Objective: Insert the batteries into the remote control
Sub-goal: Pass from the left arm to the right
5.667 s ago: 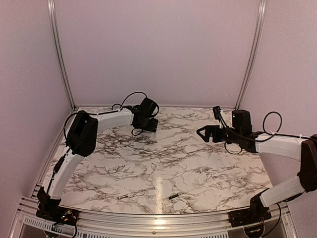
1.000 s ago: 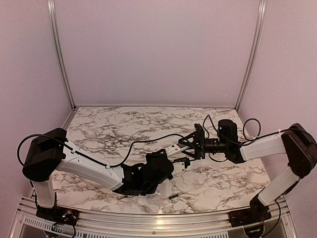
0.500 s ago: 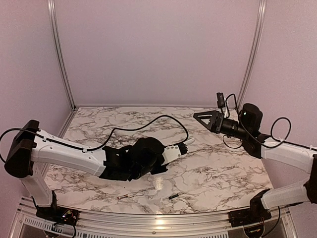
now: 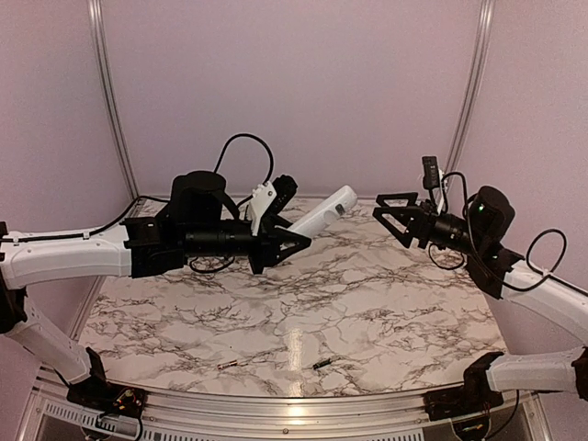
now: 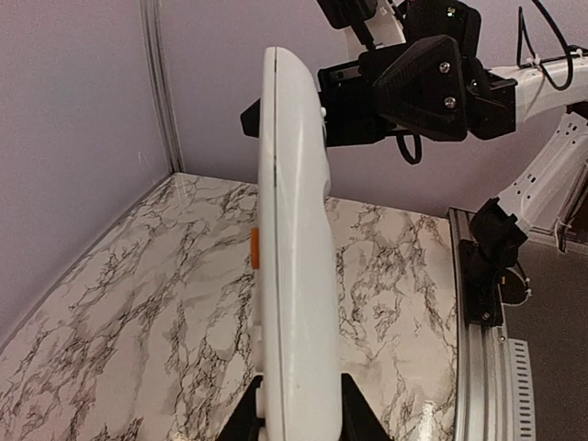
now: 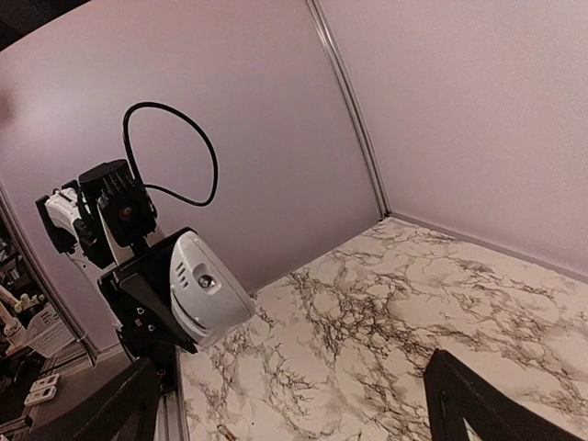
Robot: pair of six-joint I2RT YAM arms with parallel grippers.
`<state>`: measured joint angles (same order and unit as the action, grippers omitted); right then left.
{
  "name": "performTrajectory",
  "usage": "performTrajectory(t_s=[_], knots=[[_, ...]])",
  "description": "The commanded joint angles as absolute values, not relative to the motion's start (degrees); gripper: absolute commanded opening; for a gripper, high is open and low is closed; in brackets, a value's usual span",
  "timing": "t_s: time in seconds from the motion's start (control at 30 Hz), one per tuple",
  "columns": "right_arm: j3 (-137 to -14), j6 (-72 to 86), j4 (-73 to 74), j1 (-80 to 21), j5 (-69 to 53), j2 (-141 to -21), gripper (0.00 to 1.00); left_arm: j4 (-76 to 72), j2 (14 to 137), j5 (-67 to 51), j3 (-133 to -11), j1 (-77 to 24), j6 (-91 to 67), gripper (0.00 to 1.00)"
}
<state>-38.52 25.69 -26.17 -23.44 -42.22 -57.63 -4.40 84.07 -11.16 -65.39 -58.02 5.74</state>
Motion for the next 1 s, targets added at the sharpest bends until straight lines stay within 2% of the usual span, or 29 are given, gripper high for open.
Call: performTrajectory(t_s=[0.0, 0.37, 0.6, 0.77, 0.97], knots=[[-39.7, 28.68, -33.95, -24.48, -50.08, -59.33, 0.97, -8.65, 82.09, -27.41, -64.08, -57.61, -2.51, 0.0], [-45.18, 33.37, -40.65, -33.35, -55.67, -65.44, 0.89, -15.42, 82.18, -34.6, -62.85, -56.74, -9.1, 0.0], [-46.91, 34.84, -42.29, -37.08, -54.15, -68.26, 0.71, -17.3, 83.8, -36.16, -63.36, -56.6, -11.52, 0.0], [-47.99, 35.8, -42.8, -37.88, -53.73, -69.58, 0.65, -18.0, 84.58, -36.65, -63.46, -56.6, -12.6, 0.0], [-48.4, 36.86, -43.59, -37.97, -53.29, -71.25, 0.46, -18.0, 85.85, -37.0, -63.57, -56.52, -13.13, 0.0]])
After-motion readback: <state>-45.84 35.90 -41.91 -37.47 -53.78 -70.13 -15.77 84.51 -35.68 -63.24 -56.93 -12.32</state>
